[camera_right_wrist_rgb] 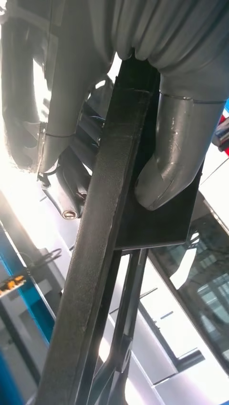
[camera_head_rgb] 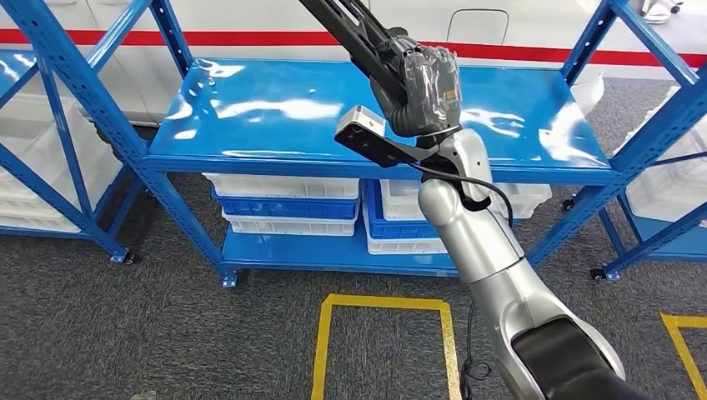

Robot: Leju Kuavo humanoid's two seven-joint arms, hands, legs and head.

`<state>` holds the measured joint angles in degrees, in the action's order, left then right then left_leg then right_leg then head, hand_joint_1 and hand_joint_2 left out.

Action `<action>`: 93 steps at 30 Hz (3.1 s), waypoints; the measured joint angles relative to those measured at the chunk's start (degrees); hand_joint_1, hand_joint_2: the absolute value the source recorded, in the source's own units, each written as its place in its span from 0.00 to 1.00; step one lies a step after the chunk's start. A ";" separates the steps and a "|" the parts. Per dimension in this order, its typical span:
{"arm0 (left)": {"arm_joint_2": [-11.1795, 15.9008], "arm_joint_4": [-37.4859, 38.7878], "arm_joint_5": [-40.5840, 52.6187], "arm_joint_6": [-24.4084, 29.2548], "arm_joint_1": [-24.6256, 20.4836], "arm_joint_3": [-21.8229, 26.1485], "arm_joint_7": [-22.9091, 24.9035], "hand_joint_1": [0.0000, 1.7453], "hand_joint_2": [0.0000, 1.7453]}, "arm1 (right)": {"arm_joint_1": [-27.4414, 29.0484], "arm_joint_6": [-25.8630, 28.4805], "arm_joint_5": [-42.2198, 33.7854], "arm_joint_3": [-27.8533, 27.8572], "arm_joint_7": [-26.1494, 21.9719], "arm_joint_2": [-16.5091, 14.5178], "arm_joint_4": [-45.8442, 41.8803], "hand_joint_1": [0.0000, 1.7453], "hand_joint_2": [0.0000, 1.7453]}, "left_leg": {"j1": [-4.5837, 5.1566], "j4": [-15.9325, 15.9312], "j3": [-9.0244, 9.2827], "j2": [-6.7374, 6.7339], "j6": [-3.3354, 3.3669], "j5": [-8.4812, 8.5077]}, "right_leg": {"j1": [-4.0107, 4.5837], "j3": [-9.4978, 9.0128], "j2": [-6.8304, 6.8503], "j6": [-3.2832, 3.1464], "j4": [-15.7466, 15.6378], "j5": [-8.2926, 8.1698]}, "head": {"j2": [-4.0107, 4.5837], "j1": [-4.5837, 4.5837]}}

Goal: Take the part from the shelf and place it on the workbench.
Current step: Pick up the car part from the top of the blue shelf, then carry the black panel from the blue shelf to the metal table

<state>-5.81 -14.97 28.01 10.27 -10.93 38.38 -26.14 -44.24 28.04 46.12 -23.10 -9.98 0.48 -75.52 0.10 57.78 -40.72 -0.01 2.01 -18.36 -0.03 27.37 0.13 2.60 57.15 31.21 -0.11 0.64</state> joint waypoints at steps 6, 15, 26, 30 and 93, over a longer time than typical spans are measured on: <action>0.06 0.01 0.64 0.00 -0.06 -0.04 0.54 0.00 1.00 | 1.32 0.16 0.05 0.28 -0.09 0.73 0.00 1.00 1.00 | -0.83 8.29 -3.01 0.22 -2.09 -8.74 | -1.45 3.20 0.25 -2.64 -0.72 -4.29 | 0.00 -0.19; 0.01 -0.05 0.70 -0.01 -0.57 -0.09 0.56 0.00 1.00 | 2.30 0.18 0.13 0.57 -0.15 1.26 -0.33 1.00 1.00 | -2.23 2.06 9.62 0.60 -3.69 -10.94 | -1.70 10.02 0.34 0.50 1.33 -9.04 | 0.00 -0.05; -0.25 -0.07 0.14 -0.16 -0.59 -0.04 -0.31 0.00 1.00 | 2.56 -0.47 -1.31 1.17 -0.79 2.70 -0.22 1.00 1.00 | -0.80 1.09 1.03 0.01 0.49 -3.09 | -1.25 11.40 0.02 1.91 16.71 -0.95 | 0.00 0.30; -0.37 -0.07 -0.59 -0.04 -0.48 0.03 -0.85 0.00 1.00 | 0.75 -0.83 -2.26 0.85 -1.28 2.26 0.07 1.00 1.00 | -0.54 1.03 -0.97 0.12 -0.56 -0.27 | -0.46 0.25 -0.09 0.66 1.77 0.59 | 0.00 0.19; 0.42 -0.03 -3.31 -0.03 1.97 4.57 -4.30 0.00 1.00 | -5.01 -0.14 -6.33 -2.65 -5.32 -2.68 9.68 1.00 1.00 | -1.39 -0.06 0.85 -0.55 -2.36 -0.73 | -1.24 2.28 -0.35 0.69 1.20 -1.23 | 0.00 0.12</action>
<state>-5.39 -14.99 24.70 10.24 -8.96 42.95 -30.43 -49.25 27.89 39.79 -25.75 -15.31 -2.20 -65.83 -1.29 57.73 -39.87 -0.57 -0.36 -19.09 -1.26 29.65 -0.21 3.29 58.35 29.97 -0.11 0.75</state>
